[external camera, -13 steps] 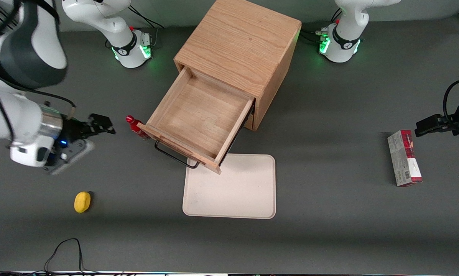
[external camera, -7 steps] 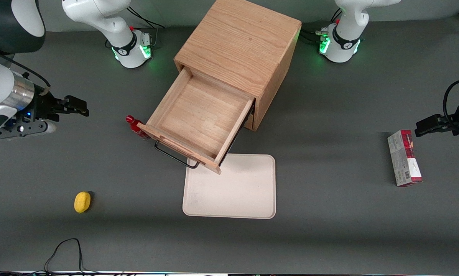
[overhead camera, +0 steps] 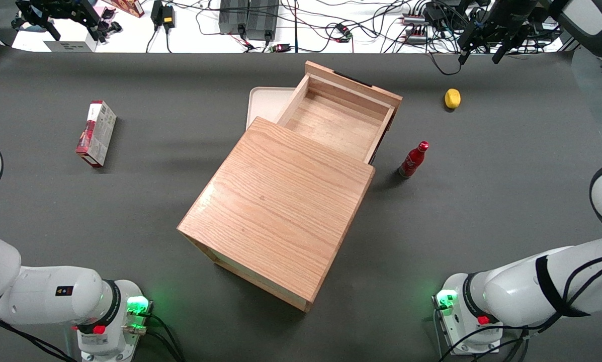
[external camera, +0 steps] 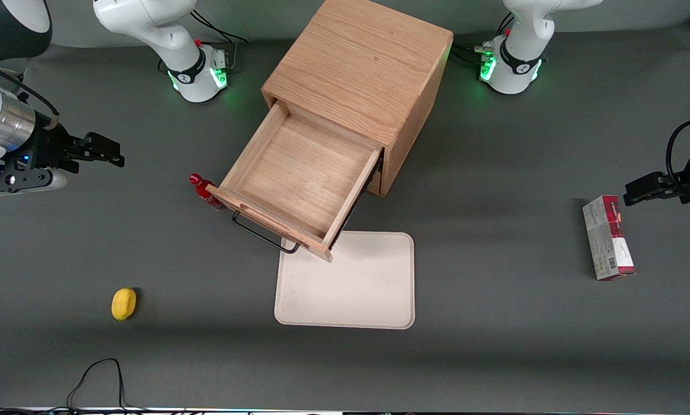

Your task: Open upper drawer

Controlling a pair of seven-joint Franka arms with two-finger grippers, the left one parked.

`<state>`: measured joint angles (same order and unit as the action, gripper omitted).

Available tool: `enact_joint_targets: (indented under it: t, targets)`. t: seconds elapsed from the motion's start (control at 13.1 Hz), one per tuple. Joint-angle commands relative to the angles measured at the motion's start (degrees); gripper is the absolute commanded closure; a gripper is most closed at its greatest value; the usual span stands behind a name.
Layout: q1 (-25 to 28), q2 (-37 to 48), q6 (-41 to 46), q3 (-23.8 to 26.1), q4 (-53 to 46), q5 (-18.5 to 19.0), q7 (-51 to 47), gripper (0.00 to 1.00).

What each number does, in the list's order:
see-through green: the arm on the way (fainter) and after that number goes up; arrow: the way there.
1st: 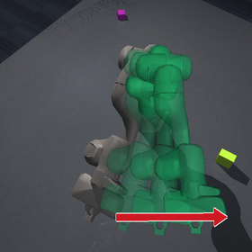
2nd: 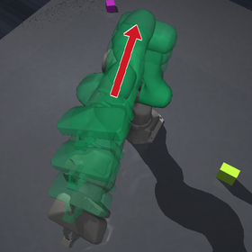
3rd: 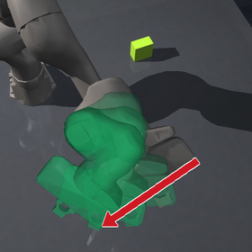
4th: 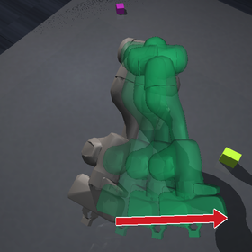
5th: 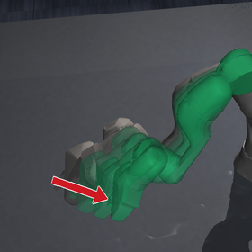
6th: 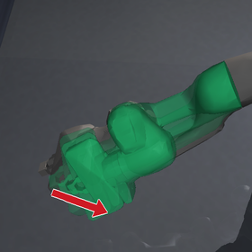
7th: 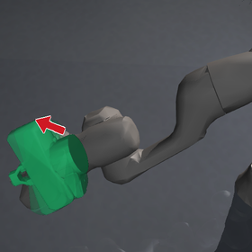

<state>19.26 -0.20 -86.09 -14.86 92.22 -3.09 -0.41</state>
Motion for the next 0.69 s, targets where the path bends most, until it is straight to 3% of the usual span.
enact_joint_targets:
  t: [0.0,0.08,0.15,0.61]
  targets:
    - [-6.0,5.1,-2.6,7.0,4.3,1.8,-1.1,0.00]
    - [-10.8,6.7,-4.9,11.3,6.1,1.9,-1.3,0.00]
    - [-12.0,7.2,-5.3,13.0,6.8,1.9,-1.6,0.00]
    - [-11.4,6.7,-1.6,11.4,5.3,1.4,-1.0,0.00]
